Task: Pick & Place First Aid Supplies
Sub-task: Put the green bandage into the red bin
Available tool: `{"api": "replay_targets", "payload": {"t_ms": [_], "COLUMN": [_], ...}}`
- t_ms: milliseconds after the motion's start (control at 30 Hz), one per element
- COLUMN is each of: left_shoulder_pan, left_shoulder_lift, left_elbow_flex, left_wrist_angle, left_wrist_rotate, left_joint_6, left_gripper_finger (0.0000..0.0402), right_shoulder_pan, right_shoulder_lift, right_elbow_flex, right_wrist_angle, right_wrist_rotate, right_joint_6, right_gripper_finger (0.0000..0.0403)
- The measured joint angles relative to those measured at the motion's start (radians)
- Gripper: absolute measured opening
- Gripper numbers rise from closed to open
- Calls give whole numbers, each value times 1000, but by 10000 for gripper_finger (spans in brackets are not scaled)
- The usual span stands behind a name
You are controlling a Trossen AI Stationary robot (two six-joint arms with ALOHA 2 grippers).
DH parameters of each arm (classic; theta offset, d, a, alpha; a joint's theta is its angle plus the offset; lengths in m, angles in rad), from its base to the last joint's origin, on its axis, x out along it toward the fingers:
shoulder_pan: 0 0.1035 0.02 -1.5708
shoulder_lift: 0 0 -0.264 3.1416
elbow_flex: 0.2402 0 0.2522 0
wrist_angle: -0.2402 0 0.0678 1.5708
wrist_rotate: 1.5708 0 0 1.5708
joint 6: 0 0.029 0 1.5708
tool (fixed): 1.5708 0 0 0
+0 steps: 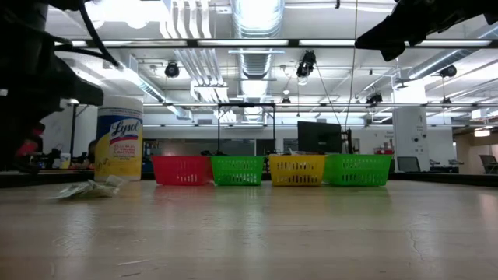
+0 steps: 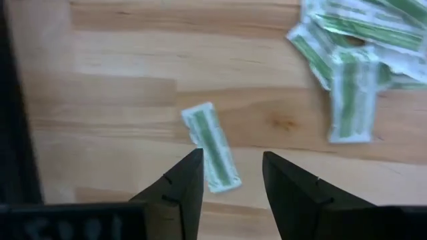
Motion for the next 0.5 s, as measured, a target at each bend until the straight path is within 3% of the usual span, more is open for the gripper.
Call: {"api": "replay_targets", "payload": {"t_ms": [500], "left_shoulder_pan": [-5], "left_shoulder_lift": [3], "left_elbow_flex": [-99], "left_wrist_angle": [130], "left_wrist_rotate": [66], "left_joint_6": [-16], "left_gripper_finger": [149], "right_shoulder_pan": [0], "right_shoulder_lift": [0], "right_elbow_flex": [0], "right_wrist_angle": [0], "right_wrist_rotate": [0], "right_joint_6": [0], "right_gripper_finger": [52]}}
